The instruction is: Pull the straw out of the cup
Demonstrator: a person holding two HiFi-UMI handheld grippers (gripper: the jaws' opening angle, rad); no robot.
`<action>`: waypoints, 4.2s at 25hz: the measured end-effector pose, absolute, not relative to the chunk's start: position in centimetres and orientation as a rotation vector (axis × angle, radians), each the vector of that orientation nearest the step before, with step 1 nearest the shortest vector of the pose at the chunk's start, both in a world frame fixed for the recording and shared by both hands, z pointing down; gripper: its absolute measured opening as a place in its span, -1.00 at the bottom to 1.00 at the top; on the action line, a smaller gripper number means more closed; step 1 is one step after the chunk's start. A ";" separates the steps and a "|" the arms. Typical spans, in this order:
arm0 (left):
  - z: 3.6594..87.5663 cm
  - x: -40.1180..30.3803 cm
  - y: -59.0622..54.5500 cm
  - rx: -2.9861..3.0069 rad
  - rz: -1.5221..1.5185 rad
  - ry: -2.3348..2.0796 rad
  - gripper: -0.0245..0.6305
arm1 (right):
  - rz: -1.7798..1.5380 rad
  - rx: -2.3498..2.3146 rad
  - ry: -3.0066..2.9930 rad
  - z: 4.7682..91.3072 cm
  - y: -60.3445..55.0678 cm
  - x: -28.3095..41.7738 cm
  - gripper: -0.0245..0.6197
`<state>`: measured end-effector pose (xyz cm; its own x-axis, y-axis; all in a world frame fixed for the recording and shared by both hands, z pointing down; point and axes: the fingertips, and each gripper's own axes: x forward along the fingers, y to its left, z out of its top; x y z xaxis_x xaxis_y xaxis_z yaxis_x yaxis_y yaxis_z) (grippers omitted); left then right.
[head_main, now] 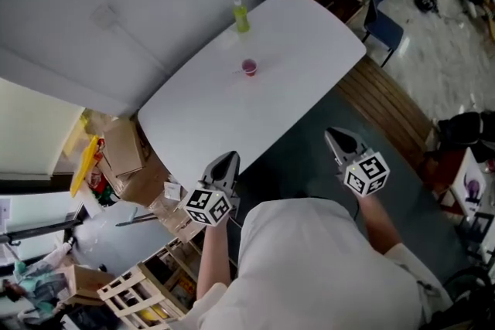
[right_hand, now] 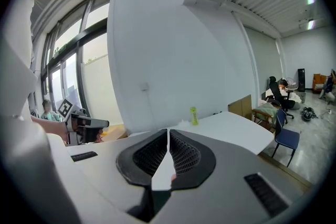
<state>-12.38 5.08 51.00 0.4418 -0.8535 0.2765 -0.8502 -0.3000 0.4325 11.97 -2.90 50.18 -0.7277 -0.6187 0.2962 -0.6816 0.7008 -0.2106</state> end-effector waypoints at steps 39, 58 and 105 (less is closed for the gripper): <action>57.3 -16.3 -12.9 1.946 -0.117 -1.530 -0.75 | 0.624 0.719 -2.670 53.0 -18.2 2.9 -0.80; 70.4 -17.9 -21.5 1.551 -0.049 -1.652 -0.58 | 0.697 0.472 -2.599 57.1 -25.2 1.9 -0.80; 60.9 -19.1 -16.4 1.672 -0.183 -1.748 -0.85 | 0.576 0.432 -2.627 56.2 -19.9 0.2 -0.80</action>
<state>-19.11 -16.41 60.87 0.0788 -0.9211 0.3814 -0.8220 0.1564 0.5476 0.19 -19.93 56.20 -0.8657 -0.2070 0.4558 -0.3788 0.8662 -0.3260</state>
